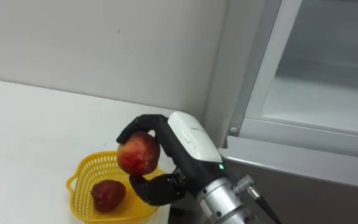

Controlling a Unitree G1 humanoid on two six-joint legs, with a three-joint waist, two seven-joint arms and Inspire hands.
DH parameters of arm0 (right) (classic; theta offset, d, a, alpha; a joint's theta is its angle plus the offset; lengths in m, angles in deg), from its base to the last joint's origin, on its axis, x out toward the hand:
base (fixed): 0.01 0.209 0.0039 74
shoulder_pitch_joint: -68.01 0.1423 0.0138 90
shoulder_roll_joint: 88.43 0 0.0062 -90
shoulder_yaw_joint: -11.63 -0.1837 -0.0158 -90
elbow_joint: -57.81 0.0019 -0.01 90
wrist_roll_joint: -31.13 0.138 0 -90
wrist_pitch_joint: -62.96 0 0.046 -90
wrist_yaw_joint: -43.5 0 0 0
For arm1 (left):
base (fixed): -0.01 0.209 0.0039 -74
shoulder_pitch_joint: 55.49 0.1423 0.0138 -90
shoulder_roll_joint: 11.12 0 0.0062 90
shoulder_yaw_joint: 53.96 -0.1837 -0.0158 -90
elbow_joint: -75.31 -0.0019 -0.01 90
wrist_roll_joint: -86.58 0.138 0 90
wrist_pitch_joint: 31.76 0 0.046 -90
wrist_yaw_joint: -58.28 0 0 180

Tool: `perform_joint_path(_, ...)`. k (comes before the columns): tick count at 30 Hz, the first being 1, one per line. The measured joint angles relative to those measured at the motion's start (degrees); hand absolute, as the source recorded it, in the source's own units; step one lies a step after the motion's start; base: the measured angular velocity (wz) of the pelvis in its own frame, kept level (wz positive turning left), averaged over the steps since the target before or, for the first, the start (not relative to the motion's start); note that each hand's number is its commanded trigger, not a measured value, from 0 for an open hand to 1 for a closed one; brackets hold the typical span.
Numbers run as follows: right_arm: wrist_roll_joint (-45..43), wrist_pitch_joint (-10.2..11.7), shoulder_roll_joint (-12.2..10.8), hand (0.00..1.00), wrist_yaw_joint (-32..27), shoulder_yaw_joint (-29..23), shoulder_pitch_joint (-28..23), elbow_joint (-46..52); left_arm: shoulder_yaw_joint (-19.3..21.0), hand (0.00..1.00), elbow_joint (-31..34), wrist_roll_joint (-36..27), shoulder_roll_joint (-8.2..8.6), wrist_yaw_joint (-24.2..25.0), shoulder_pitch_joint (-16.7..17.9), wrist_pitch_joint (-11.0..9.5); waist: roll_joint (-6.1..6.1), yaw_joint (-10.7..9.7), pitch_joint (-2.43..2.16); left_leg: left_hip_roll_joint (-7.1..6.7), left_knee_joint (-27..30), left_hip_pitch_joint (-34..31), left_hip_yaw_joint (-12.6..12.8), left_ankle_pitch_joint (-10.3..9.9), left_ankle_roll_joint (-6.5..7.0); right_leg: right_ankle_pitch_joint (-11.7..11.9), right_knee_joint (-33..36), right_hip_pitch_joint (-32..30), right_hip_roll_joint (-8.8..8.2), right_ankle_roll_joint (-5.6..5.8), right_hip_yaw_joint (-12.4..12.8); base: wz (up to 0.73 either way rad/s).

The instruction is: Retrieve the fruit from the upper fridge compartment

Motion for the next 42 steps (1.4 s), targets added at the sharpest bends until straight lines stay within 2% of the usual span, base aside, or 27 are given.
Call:
perform_joint_path(7, -0.41, -2.02, -0.09, 1.00, -0.24, 0.01, 1.36, -5.82, 0.86, 0.00, 0.78, -0.02, 0.31, 1.37, -0.36, 1.48, -0.01, 1.84, 0.00, -0.10, 0.35, -0.72, -1.14, 0.00, 0.00, 0.00, 0.12, -0.21, -0.16, 0.00, -1.61, 0.08)
perform_joint_path(13, -0.39, -3.61, -0.07, 1.00, -1.31, 0.11, 1.36, -8.97, 0.74, 0.00, 0.81, -0.08, 0.38, 1.23, -1.67, 2.15, 0.01, 2.10, -0.02, -0.44, 1.79, -3.60, -3.31, 0.00, 0.01, 0.00, 0.21, -1.34, -0.44, 0.00, -3.73, 0.18)
perform_joint_path(20, -0.26, -4.21, -0.09, 1.00, -3.21, 0.19, 1.46, -10.47, 0.74, 0.00, 0.81, -0.16, 0.37, 0.64, -1.87, 2.19, -0.19, 2.75, -0.15, -0.47, 2.00, -4.36, -3.39, 0.02, 0.04, 0.00, 0.72, -2.17, -0.52, 0.00, -3.75, 0.01)
perform_joint_path(24, -0.31, -4.86, -0.08, 1.00, -4.35, 0.47, 1.77, -12.76, 0.75, 0.00, 0.81, -0.19, 0.39, -0.61, -2.35, 2.17, -0.35, 3.85, -0.22, -0.53, 1.95, -4.55, -3.35, 0.08, 0.14, 0.00, 1.16, -2.73, -0.63, 0.01, -3.72, 0.00)
perform_joint_path(29, -0.75, -5.25, -0.11, 1.00, -4.65, 1.40, 2.26, -14.20, 0.84, 0.00, 0.87, -0.05, 0.41, -1.38, -2.14, 2.17, -0.49, 4.05, -0.16, -0.62, 1.92, -4.69, -3.12, 0.15, 0.23, 0.00, 1.19, -2.89, -0.74, 0.01, -3.62, -0.01)
perform_joint_path(35, -5.50, -5.89, -0.18, 1.00, -4.77, 1.69, 2.32, -14.27, 0.98, 0.00, 1.81, 0.02, 0.60, -1.37, -2.23, 2.37, -0.80, 5.35, 0.05, -0.63, 2.02, -4.98, -3.04, 0.15, 0.23, 0.00, 1.05, -3.07, -0.76, 0.01, -3.67, 0.00)
perform_joint_path(39, -6.64, -6.00, -1.54, 1.00, -5.30, 1.70, 4.00, -17.05, 0.98, 0.00, 2.44, 0.03, 0.59, -1.37, -2.17, 2.47, -0.87, 5.39, 0.08, -0.67, 2.11, -5.19, -3.03, 0.16, 0.24, -0.01, 1.04, -3.22, -0.79, 0.02, -3.69, 0.00)
perform_joint_path(40, -7.08, -6.00, -1.89, 0.80, -5.74, 1.69, 4.09, -17.25, 1.10, 0.00, 2.87, 0.06, 0.59, -1.38, -2.04, 2.49, -0.87, 5.37, 0.08, -0.67, 2.13, -5.40, -3.04, 0.16, 0.25, -0.02, 1.04, -3.37, -0.80, 0.03, -3.69, 0.00)
perform_joint_path(41, -7.26, -6.00, -2.10, 0.51, -5.95, 1.69, 4.09, -17.34, 1.24, 0.00, 3.10, 0.15, 0.60, -1.38, -1.97, 2.49, -0.88, 5.36, 0.08, -0.67, 2.14, -5.53, -3.03, 0.16, 0.25, -0.02, 1.04, -3.49, -0.80, 0.03, -3.69, 0.00)
perform_joint_path(42, -7.35, -6.00, -2.36, 0.00, -6.09, 1.70, 4.09, -17.44, 1.57, 0.00, 3.35, 0.58, 0.67, -1.39, -1.95, 2.47, -0.92, 5.37, 0.07, -0.67, 2.18, -5.66, -3.02, 0.18, 0.27, -0.02, 1.08, -3.80, -0.80, 0.03, -3.68, 0.00)
